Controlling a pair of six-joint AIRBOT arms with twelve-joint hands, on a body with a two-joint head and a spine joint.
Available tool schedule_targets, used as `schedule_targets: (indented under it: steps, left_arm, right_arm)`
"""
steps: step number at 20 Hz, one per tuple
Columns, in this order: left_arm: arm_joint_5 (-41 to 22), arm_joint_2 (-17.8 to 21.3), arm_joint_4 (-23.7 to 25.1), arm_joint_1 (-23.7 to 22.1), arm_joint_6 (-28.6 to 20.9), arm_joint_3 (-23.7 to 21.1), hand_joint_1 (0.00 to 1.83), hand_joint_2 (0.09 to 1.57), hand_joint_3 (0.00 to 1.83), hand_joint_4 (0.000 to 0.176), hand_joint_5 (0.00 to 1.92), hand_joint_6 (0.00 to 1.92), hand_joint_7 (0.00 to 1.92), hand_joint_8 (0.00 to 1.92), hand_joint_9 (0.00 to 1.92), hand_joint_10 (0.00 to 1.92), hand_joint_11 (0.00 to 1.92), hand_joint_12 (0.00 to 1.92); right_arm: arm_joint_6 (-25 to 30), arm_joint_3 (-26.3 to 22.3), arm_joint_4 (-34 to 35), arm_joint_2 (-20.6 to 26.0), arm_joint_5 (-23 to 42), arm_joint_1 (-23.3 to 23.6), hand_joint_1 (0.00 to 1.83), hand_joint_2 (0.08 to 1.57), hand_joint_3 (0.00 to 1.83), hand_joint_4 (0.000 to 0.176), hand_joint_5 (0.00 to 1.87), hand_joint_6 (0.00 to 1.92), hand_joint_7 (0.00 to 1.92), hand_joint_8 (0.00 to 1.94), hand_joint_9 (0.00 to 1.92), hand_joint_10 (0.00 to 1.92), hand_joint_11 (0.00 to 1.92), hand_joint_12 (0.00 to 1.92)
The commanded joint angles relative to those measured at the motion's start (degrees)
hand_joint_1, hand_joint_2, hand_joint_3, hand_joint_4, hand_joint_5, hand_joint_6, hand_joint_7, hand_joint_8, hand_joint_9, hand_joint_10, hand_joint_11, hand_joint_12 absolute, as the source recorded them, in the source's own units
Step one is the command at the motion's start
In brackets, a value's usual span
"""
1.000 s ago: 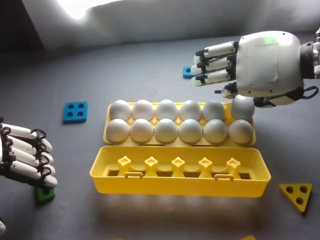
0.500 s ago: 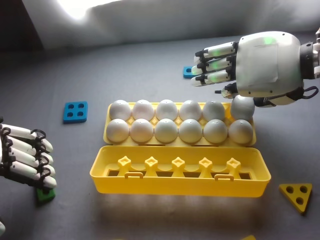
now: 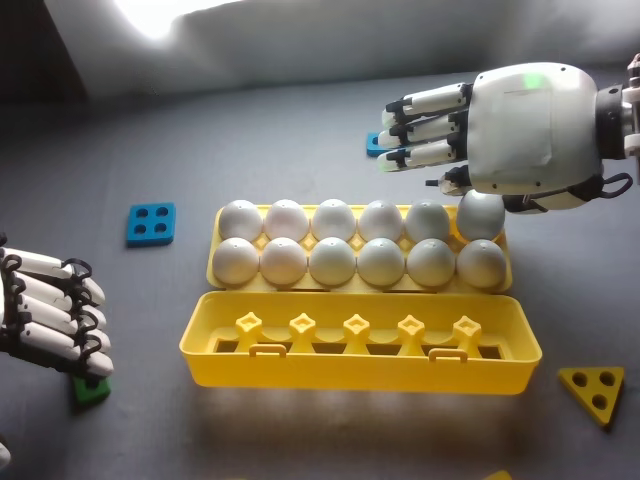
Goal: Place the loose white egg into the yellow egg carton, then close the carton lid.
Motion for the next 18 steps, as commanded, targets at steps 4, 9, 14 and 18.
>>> schedule_targets:
  steps: [4,9,14,18]
  left_arm:
    - [-2.65,1.09,-3.19,-0.01,-0.08,0.59,0.0,1.18,0.0,0.0,0.33,0.0,0.33,0.0,0.26,0.0,0.0,0.42]
    - [-2.65,1.11,-3.24,-0.01,-0.08,0.66,0.0,1.19,0.0,0.0,0.34,0.0,0.34,0.0,0.28,0.0,0.0,0.46]
    - [-2.65,1.1,-3.28,0.0,-0.08,0.7,0.0,1.19,0.0,0.0,0.36,0.0,0.36,0.0,0.29,0.0,0.0,0.47]
    - [-2.65,1.1,-3.28,0.0,-0.08,0.7,0.0,1.19,0.0,0.0,0.36,0.0,0.35,0.0,0.28,0.0,0.0,0.48]
  right_arm:
    - [-0.24,-0.39,3.27,0.76,3.27,0.7,1.19,1.03,0.0,0.0,1.17,0.65,0.3,0.0,0.23,0.0,0.0,0.59]
    - [-0.29,-0.39,3.27,0.75,3.27,0.72,1.19,1.04,0.0,0.0,1.15,0.69,0.3,0.0,0.26,0.0,0.0,0.61]
    - [-0.49,-0.39,3.27,0.76,3.27,0.78,1.19,1.05,0.0,0.0,1.12,0.73,0.31,0.0,0.3,0.01,0.0,0.6]
    - [-0.84,-0.39,3.27,0.74,3.27,0.83,1.18,1.06,0.0,0.0,1.09,0.78,0.29,0.0,0.2,0.0,0.0,0.45]
